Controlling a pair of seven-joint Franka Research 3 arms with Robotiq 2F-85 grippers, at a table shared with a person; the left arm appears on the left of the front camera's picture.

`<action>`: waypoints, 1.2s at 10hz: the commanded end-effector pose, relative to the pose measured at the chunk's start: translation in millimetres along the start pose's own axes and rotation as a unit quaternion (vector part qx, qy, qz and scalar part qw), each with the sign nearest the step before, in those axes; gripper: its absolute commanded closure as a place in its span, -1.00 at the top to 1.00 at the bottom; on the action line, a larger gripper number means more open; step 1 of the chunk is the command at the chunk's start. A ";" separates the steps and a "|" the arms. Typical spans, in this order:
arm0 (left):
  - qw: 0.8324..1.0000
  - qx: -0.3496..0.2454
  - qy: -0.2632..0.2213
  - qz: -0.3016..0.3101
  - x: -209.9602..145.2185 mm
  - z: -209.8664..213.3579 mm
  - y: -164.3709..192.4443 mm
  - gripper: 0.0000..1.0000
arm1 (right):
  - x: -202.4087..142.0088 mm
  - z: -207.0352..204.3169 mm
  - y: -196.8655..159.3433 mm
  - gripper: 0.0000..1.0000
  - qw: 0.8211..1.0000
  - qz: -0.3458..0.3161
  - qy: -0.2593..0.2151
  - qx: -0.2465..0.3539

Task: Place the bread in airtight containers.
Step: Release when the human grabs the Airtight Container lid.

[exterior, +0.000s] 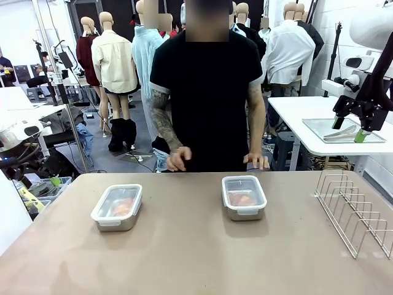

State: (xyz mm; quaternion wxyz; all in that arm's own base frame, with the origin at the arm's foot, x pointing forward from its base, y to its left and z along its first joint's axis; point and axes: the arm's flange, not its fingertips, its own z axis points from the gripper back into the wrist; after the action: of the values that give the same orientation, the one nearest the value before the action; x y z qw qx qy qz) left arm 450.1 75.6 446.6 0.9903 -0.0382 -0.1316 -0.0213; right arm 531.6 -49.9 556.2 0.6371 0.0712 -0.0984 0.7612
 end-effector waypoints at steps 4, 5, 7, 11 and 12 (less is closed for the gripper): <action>1.000 0.007 -0.001 0.006 -1.6 0.8 0.4 1.00 | 2.4 -0.9 0.3 1.00 1.000 -0.008 0.010 0.004; 1.000 0.007 -0.001 0.006 -1.6 0.8 0.4 1.00 | 2.4 -0.9 0.3 1.00 1.000 -0.008 0.010 0.004; 1.000 0.007 -0.001 0.006 -1.6 0.8 0.4 1.00 | 2.4 -0.9 0.3 1.00 1.000 -0.008 0.010 0.004; 1.000 0.007 -0.001 0.006 -1.6 0.8 0.4 1.00 | 2.4 -0.9 0.3 1.00 1.000 -0.008 0.010 0.004; 1.000 0.007 -0.001 0.006 -1.6 0.8 0.4 1.00 | 2.4 -0.9 0.3 1.00 1.000 -0.008 0.010 0.004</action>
State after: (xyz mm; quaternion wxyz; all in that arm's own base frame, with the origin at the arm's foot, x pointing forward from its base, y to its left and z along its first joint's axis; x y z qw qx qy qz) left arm 450.1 75.6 446.6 0.9903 -0.0382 -0.1316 -0.0213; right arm 531.6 -49.9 556.2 0.6371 0.0712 -0.0984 0.7611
